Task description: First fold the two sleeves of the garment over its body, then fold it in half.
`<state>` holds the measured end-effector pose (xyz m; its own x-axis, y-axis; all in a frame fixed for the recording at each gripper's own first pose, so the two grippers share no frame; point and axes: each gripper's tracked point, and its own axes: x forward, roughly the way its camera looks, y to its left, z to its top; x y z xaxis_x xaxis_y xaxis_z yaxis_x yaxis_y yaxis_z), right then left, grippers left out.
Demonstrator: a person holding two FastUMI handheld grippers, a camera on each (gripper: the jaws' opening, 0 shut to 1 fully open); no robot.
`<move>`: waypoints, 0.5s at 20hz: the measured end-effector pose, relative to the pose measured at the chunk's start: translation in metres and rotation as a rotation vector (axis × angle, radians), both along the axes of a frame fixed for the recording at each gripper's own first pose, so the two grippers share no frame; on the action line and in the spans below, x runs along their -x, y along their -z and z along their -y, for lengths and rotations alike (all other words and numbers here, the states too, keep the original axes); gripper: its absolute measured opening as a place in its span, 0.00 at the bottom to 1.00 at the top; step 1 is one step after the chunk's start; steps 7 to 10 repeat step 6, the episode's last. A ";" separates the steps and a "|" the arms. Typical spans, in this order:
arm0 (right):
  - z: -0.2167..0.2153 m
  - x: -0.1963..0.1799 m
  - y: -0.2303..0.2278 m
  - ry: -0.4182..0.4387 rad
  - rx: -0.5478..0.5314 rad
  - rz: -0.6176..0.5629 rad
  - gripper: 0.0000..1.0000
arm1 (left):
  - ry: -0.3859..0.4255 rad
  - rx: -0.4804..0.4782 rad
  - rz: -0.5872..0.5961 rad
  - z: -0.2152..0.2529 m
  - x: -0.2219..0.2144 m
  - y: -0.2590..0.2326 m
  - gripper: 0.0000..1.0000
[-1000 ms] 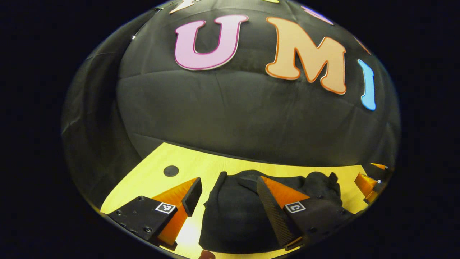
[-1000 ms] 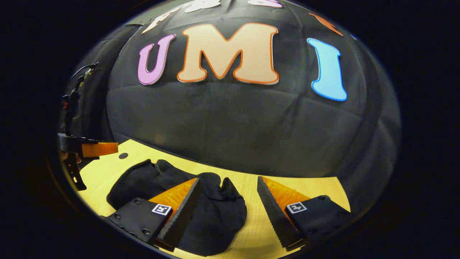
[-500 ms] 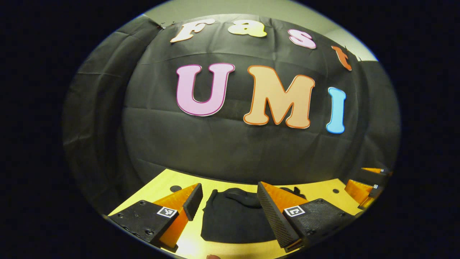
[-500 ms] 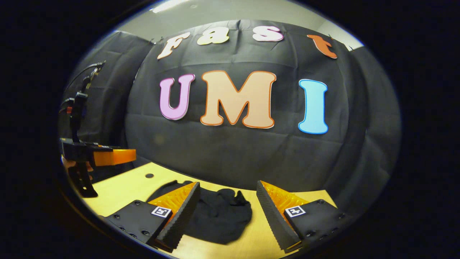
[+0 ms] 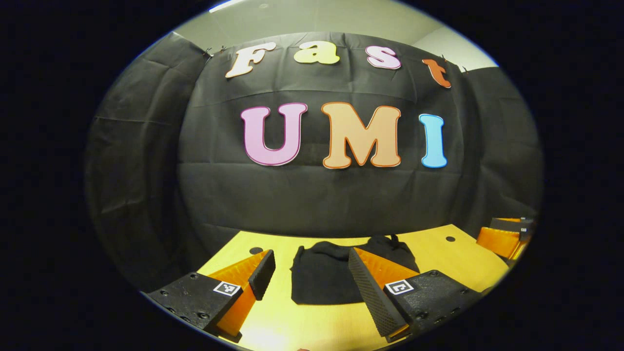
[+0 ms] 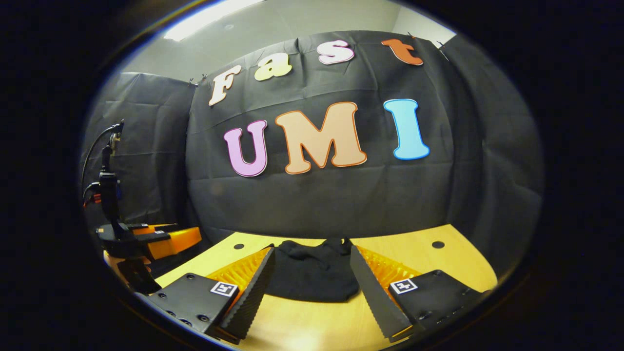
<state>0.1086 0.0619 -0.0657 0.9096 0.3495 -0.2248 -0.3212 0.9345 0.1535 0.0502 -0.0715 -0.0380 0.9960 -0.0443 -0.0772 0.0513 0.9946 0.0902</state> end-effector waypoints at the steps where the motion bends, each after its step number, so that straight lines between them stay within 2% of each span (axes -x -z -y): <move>1: -0.005 0.007 -0.001 -0.010 -0.006 0.006 0.94 | 0.000 0.019 -0.018 0.001 0.007 0.006 0.93; 2: -0.007 0.011 -0.003 -0.015 0.001 0.018 0.97 | 0.000 0.041 -0.036 -0.004 0.016 0.007 0.92; 6: -0.013 0.021 0.004 -0.025 0.007 0.006 0.97 | -0.014 0.100 -0.075 -0.017 0.034 0.021 0.93; 10: -0.013 0.021 0.004 -0.025 0.007 0.006 0.97 | -0.014 0.100 -0.075 -0.017 0.034 0.021 0.93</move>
